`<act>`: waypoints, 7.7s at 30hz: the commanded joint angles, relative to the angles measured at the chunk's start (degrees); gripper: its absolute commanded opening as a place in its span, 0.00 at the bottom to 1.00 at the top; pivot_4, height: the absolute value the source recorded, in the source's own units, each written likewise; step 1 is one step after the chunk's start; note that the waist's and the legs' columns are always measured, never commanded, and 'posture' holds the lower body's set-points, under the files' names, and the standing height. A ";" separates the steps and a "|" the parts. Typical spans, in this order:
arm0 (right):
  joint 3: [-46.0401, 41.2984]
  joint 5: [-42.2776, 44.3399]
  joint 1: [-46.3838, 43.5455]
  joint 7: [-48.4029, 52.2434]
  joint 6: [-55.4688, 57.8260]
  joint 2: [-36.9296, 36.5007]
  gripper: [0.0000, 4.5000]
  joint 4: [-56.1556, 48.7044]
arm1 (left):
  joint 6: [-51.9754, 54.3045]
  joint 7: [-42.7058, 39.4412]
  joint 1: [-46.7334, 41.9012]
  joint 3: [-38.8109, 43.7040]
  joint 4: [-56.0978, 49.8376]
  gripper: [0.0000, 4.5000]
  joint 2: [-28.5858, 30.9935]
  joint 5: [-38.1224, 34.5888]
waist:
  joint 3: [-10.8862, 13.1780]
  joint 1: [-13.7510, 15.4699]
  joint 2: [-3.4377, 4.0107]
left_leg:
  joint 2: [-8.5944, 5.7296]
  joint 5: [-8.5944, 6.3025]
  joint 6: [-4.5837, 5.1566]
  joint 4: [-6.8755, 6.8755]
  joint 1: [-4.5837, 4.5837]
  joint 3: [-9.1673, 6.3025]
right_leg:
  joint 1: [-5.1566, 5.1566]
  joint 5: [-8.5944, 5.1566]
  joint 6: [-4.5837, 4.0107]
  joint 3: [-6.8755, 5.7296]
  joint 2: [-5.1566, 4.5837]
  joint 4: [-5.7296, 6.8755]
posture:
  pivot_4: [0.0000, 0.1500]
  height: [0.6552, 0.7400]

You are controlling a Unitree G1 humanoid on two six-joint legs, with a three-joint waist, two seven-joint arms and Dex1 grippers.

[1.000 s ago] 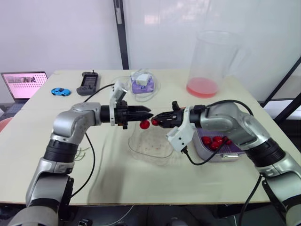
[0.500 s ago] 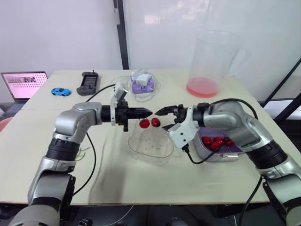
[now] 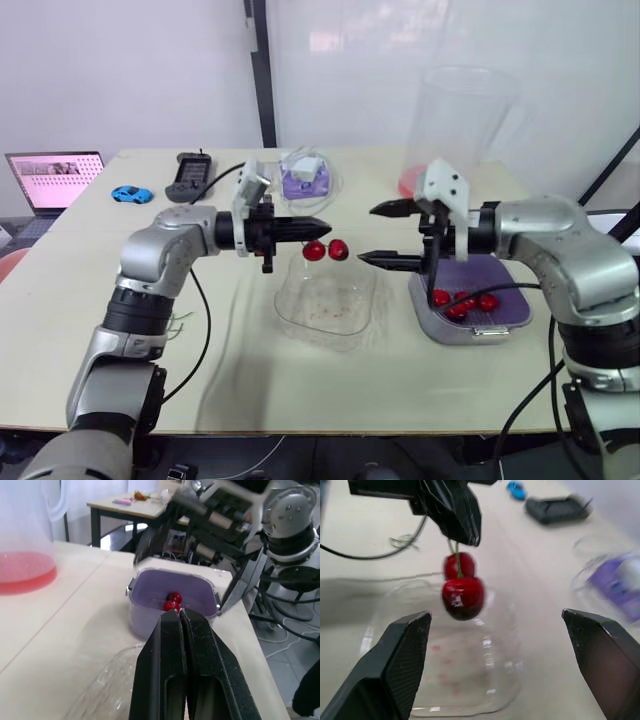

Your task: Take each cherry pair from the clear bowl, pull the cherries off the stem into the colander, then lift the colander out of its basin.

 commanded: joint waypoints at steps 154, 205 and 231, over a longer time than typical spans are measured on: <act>3.39 -9.46 7.94 2.49 -13.06 -25.45 0.25 14.76 | -1.97 9.00 1.97 7.70 -0.95 0.00 -2.86 -4.05 | 0.02 -0.02 0.00 | -0.05 -0.02 0.03 -0.01 -0.06 0.03 | 0.00 0.00 0.03 -0.02 -0.05 -0.14 | 1.00 0.92; 2.94 11.29 -9.22 11.03 -1.34 -7.58 0.99 -0.08 | 6.81 28.76 48.52 31.06 -13.61 0.00 12.36 -4.81 | 0.11 1.51 -0.03 | 0.01 0.00 -0.01 -0.06 -0.04 0.08 | -0.07 -0.01 0.01 -0.03 -0.10 -0.08 | 1.00 0.92; 2.56 9.60 -6.61 8.58 -0.82 -10.89 1.00 -2.29 | 6.21 22.73 42.04 36.56 -8.46 0.99 18.88 -10.13 | 0.11 1.41 -0.04 | 0.01 0.00 -0.01 -0.06 -0.03 0.09 | -0.06 0.00 0.00 -0.02 -0.09 -0.08 | 1.00 0.92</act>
